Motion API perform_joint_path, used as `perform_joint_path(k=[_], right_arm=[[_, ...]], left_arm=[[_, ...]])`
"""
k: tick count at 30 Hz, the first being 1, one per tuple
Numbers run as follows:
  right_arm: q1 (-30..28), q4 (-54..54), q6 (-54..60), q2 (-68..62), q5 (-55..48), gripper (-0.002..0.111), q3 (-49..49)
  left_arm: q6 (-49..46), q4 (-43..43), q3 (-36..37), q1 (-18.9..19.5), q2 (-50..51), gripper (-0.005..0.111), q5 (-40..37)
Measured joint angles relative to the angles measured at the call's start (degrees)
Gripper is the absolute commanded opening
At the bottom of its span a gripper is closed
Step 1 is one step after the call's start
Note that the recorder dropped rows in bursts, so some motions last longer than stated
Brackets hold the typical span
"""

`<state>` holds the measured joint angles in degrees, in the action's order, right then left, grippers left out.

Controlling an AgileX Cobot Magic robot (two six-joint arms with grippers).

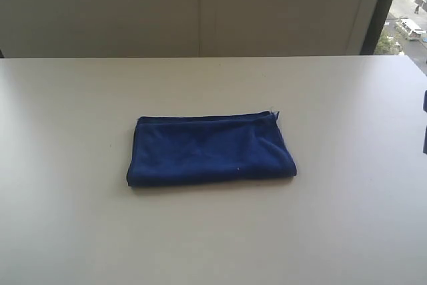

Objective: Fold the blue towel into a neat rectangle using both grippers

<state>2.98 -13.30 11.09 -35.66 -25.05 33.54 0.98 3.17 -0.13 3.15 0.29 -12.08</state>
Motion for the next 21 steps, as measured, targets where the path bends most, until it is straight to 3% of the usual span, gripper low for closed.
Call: perform_joint_path(k=[9, 21], right_arm=[[-5.3, -0.4, 0.0, 3.2, 7.2, 0.0, -4.7], [-6.9, -7.2, 0.0, 21.1, 23.0, 0.0, -29.2]], left_arm=[[0.0, 0.0, 0.0, 0.0, 0.0, 0.0, 0.0], [0.0, 0.0, 0.0, 0.0, 0.0, 0.0, 0.0]])
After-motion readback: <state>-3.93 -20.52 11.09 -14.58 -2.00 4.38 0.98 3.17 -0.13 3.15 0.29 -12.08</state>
